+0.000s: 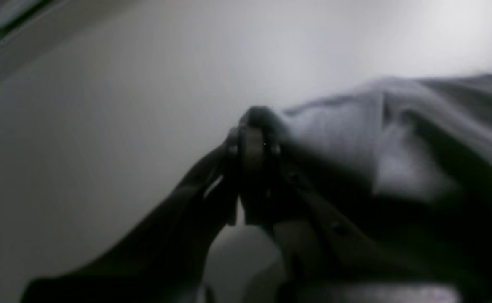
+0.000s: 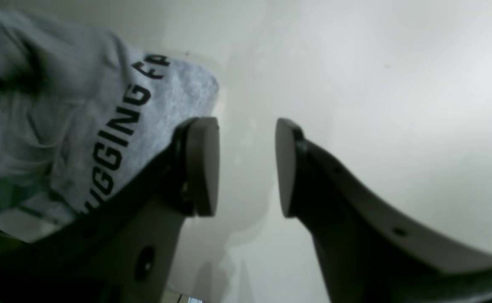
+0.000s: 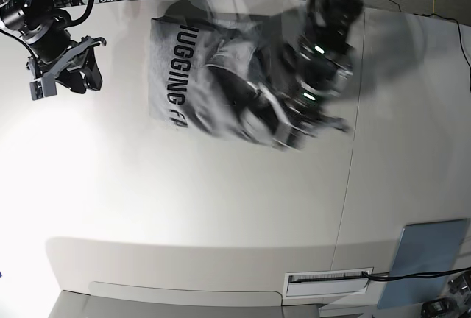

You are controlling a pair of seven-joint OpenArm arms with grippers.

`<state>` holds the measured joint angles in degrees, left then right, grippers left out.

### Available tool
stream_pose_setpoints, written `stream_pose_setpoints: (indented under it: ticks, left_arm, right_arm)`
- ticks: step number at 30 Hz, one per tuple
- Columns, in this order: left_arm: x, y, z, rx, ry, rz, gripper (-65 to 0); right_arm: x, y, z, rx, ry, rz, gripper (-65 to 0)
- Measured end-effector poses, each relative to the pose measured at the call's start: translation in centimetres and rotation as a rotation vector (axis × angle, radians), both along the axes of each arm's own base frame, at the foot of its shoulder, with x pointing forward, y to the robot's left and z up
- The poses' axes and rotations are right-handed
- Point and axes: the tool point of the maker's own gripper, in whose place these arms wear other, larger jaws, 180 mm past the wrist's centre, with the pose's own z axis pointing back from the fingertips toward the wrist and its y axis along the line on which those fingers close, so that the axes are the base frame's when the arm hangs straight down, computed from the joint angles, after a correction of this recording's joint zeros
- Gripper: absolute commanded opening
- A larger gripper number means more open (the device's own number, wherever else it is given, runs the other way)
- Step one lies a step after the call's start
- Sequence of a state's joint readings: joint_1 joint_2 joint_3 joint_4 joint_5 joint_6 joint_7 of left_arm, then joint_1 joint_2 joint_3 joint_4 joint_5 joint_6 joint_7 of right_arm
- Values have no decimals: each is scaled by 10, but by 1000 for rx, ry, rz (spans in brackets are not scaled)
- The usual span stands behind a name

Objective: Fold the T-shirt properly
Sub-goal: 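Press and tuck the folded bundle's edge with the left gripper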

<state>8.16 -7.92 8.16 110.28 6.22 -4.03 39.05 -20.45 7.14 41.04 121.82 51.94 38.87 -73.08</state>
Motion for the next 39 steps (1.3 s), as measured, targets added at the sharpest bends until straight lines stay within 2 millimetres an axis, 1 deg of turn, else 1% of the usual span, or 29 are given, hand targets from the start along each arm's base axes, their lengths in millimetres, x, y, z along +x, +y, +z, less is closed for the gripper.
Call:
stream_pose_setpoints:
  ticks: [1, 3, 5, 6, 7, 8, 10, 11, 13, 14, 15, 16, 17, 18, 20, 22, 24, 27, 29, 30, 31, 33, 36, 39]
  left_arm:
    - [0, 15, -4, 19, 24, 38, -638]
    - [-5, 35, -12, 42, 67, 71, -529]
    - [-10, 39, -17, 1, 96, 66, -403]
    - [-11, 39, -17, -7, 99, 58, -352]
    - [-13, 39, -19, -13, 106, 43, -320]
    - [-16, 42, -21, -15, 117, 36, -311]
    - [-23, 48, -28, -22, 163, 40, -311]
    - [-27, 47, -30, -55, 181, 28, -311]
    - [-38, 35, -32, -131, 221, -40, -316]
    - [-45, 26, -30, -179, 233, -86, -317]
    - [-53, 18, -27, -223, 240, -132, -334]
    - [-62, 11, -24, -259, 250, -181, -368]
    - [-72, 3, -20, -289, 256, -242, -419]
    - [-84, -7, -17, -320, 262, -307, -488]
    - [-107, -23, -17, -369, 288, -407, -640]
    - [-129, -32, -22, -390, 321, -464, -650]
    - [-143, -35, -31, -400, 366, -455, -650]
    - [-163, -41, -40, -403, 419, -467, -650]
    - [-176, -46, -47, -390, 455, -482, -650]
    - [-182, -49, -51, -371, 474, -494, -650]
    - [-187, -50, -56, -349, 491, -505, -650]
    - [-191, -54, -64, -332, 508, -516, -650]
    - [-188, -51, -76, -328, 505, -475, -650]
    - [-190, -47, -88, -324, 520, -459, -650]
  right_arm:
    - [0, 0, 0, 1, 0, 0, -427]
    - [0, 1, 0, 3, -2, 1, -427]
    - [0, 0, 0, 3, -1, 1, -427]
    - [0, 0, 0, 3, -2, 1, -427]
    - [0, 1, 0, 3, -2, 1, -427]
    - [0, 0, 0, 3, -1, 1, -427]
    - [0, 1, 0, 3, -2, 1, -427]
    - [0, 1, 0, 3, -2, 1, -427]
    - [0, 1, 0, 3, -2, 1, -427]
    - [0, 1, 0, 3, -2, 1, -427]
    - [0, 0, 1, 3, -4, 1, -427]
    - [2, 1, 3, 8, -21, -2, -427]
    - [4, 2, 5, 10, -36, 0, -428]
    - [7, 5, 7, 19, -53, 7, -437]
    - [12, 17, 6, 27, -67, 41, -521]
    - [18, 30, -2, -4, -52, 80, -602]
    - [27, 48, -5, -26, -66, 134, -648]
    - [48, 78, -4, -84, -110, 225, -650]
    - [64, 94, -3, -112, -134, 243, -650]
    - [72, 102, -5, -120, -142, 256, -650]
    - [79, 108, -12, -130, -132, 268, -650]
    - [90, 121, -30, -136, -88, 301, -650]
    - [107, 140, -53, -112, -36, 350, -650]
    - [128, 153, -68, -98, -5, 379, -650]
